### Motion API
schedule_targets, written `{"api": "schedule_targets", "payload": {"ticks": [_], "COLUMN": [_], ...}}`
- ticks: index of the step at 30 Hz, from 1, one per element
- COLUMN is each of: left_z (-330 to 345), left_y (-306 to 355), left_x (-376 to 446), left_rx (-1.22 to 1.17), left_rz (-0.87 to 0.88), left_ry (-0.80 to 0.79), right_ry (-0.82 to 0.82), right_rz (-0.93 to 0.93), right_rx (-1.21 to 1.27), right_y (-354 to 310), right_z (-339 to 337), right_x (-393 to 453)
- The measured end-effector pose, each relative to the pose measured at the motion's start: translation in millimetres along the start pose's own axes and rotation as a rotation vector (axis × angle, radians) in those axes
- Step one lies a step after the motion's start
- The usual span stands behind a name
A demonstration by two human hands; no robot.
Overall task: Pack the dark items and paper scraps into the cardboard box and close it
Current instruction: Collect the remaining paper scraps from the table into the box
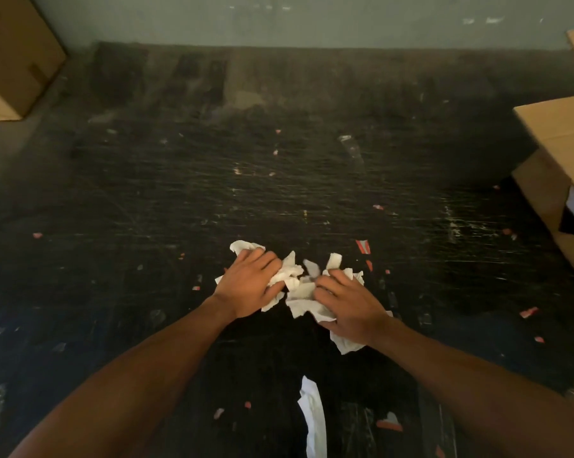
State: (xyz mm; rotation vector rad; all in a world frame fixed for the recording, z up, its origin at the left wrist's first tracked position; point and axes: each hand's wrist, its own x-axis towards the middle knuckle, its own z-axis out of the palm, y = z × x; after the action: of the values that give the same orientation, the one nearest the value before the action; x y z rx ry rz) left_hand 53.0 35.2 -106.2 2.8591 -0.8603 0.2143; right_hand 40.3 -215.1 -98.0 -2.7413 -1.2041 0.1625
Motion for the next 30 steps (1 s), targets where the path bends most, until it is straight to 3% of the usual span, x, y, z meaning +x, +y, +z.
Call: {"api": "schedule_targets", "payload": {"ticks": [4,10,16,18,22,25,28,30], "left_z": [-2,-15,-22,-26,-44,-46,-36,-30], "left_y": [3,9,7,9,16,20,24,26], "left_x": [0,9,4,-2,-4,8,19,24], "left_rx": [-0.146,-0.396,-0.438,-0.445,-0.340,-0.260,-0.169,-0.116], "left_rz": [-0.132,-0.558,-0.616,-0.506,-0.283,-0.160,-0.151,-0.198], "left_ry": [0.003,0.028,-0.071,-0.092,-0.252,-0.379,-0.499,-0.492], "right_ry": [0.044,0.018,-0.078,-0.154,-0.352,-0.459,-0.545,-0.510], "right_rz": [-0.016,0.052,0.374,0.269,-0.258,-0.537,-0.632,-0.626], "right_rx": [-0.018,0.042,0.418,0.410,0.059,-0.021,0.005,0.026], "right_y": [-2,-6,-10,-14,-26,-44,-59,-60], "right_z": [0,-4,-44,-57,-63,-66,-52,-35], "right_x": [0,4,11,1,-25,-36,-46,-53]}}
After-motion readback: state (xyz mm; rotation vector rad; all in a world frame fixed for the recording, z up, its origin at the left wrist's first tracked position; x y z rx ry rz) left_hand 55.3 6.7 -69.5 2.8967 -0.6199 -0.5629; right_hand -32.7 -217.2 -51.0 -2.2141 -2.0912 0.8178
